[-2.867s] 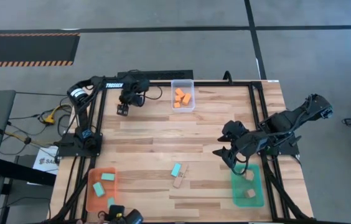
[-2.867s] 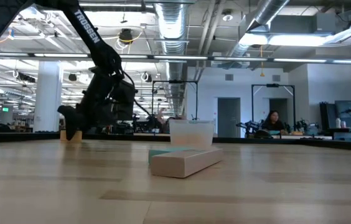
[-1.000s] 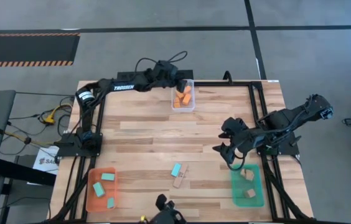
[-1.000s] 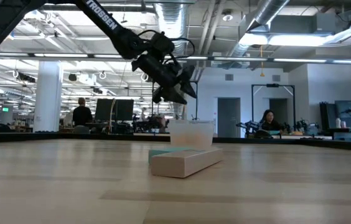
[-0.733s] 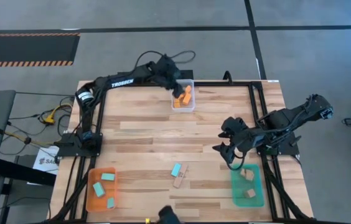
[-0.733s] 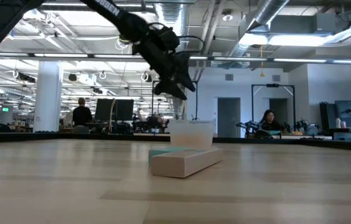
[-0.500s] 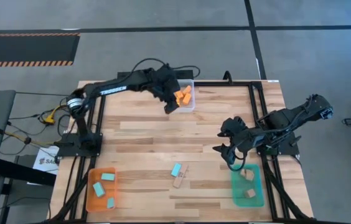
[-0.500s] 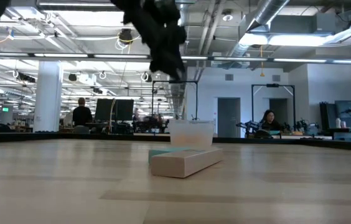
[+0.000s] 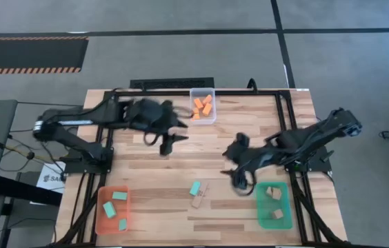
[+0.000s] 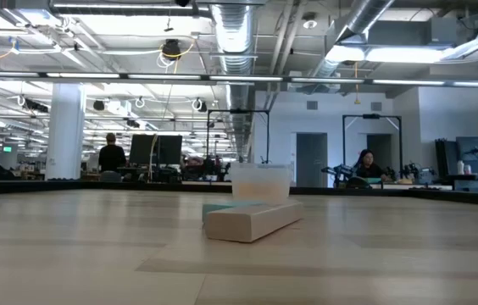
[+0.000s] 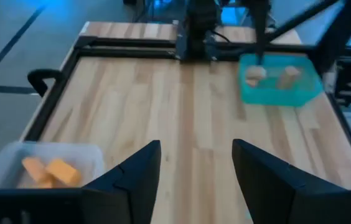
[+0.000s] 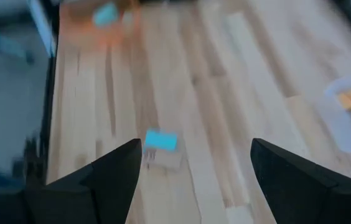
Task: Sort & place blocks by color
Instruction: Put the light brown block into the transparent blue bin
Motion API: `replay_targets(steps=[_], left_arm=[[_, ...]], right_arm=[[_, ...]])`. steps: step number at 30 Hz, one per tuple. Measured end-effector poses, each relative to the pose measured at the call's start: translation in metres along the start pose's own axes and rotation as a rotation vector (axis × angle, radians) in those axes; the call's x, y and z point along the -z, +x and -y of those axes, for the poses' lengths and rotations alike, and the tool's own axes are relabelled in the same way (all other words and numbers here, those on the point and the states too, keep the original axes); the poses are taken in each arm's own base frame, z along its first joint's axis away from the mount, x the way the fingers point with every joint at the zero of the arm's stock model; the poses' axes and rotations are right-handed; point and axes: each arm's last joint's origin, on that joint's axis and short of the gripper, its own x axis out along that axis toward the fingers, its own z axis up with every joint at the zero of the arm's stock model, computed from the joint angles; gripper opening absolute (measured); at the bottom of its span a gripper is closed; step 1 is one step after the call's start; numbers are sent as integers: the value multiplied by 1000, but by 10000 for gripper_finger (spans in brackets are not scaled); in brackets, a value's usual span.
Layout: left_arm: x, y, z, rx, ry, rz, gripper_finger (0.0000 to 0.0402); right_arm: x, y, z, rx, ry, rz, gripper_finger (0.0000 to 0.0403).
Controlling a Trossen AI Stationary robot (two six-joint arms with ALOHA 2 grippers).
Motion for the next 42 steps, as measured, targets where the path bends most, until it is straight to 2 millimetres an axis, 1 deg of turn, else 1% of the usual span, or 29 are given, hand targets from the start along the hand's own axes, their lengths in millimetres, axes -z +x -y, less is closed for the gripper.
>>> replay_targets(steps=[3, 4, 6, 8, 11, 13, 15, 18, 21, 23, 26, 28, 31, 35, 38, 42], left_arm=[[22, -14, 19, -8, -17, 37, 182], [34, -17, 23, -14, -34, 35, 181], [50, -19, 31, 1, -97, 89, 179], [71, -17, 38, 40, -165, 112, 179], [100, -7, 50, 91, -255, 109, 178], [118, 0, 55, 100, -308, 71, 178], [131, 6, 59, 105, -345, 41, 178], [144, 10, 64, 108, -364, 12, 178], [149, 11, 67, 80, -356, 11, 178], [150, 11, 69, 67, -350, 16, 178], [150, 10, 73, 73, -342, 15, 178], [151, 9, 74, 76, -336, 14, 178], [152, 9, 76, 77, -327, 4, 178], [153, 8, 79, 87, -305, 1, 178], [154, 8, 79, 83, -298, -14, 178], [156, 8, 78, 77, -289, -30, 178]], right_arm=[[6, 28, -11, -10, -116, -83, 322], [9, 37, -14, -6, -161, -112, 322], [15, 58, -19, 5, -261, -160, 322], [21, 81, -21, -3, -349, -224, 322], [33, 118, -24, -127, -437, -362, 322], [40, 143, -27, -219, -513, -399, 322], [49, 165, -29, -306, -593, -435, 322], [55, 191, -28, -437, -663, -424, 322], [59, 208, -23, -455, -744, -435, 322], [67, 219, -18, -447, -785, -480, 322], [79, 236, -16, -450, -821, -518, 322], [86, 245, -15, -420, -844, -533, 322], [88, 254, -15, -346, -873, -512, 322], [85, 256, -14, -329, -854, -485, 316], [82, 253, -12, -324, -840, -479, 312], [70, 247, -9, -312, -801, -423, 311]])
